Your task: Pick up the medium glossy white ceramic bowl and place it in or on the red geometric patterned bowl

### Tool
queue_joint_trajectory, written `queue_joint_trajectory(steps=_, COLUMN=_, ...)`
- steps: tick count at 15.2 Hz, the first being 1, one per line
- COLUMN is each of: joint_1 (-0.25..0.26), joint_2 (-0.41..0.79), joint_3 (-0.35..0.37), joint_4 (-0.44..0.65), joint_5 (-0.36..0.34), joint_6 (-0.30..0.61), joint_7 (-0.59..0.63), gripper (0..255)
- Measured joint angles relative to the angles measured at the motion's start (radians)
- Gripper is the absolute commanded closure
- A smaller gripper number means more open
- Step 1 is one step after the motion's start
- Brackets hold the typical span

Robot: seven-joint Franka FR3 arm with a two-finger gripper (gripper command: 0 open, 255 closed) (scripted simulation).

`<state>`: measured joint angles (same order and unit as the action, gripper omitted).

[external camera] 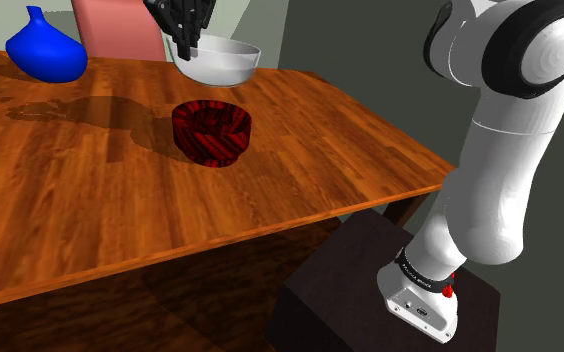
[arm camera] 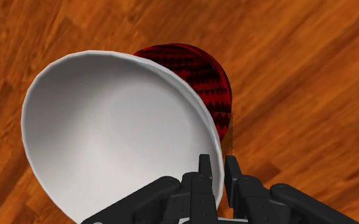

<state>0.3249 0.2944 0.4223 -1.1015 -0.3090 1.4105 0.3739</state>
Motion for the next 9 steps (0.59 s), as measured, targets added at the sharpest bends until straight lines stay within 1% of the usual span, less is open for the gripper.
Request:
queue_joint_trajectory(steps=5, joint_1=-0.024, joint_2=-0.045, joint_3=-0.001, joint_4=-0.135, joint_5=0.022, joint_6=0.093, joint_7=0.011, gripper=255)
queue_joint_trajectory(steps=9, joint_1=-0.037, joint_2=-0.068, joint_3=-0.002, joint_4=-0.223, joint_5=0.033, joint_6=0.159, joint_7=0.018, gripper=255)
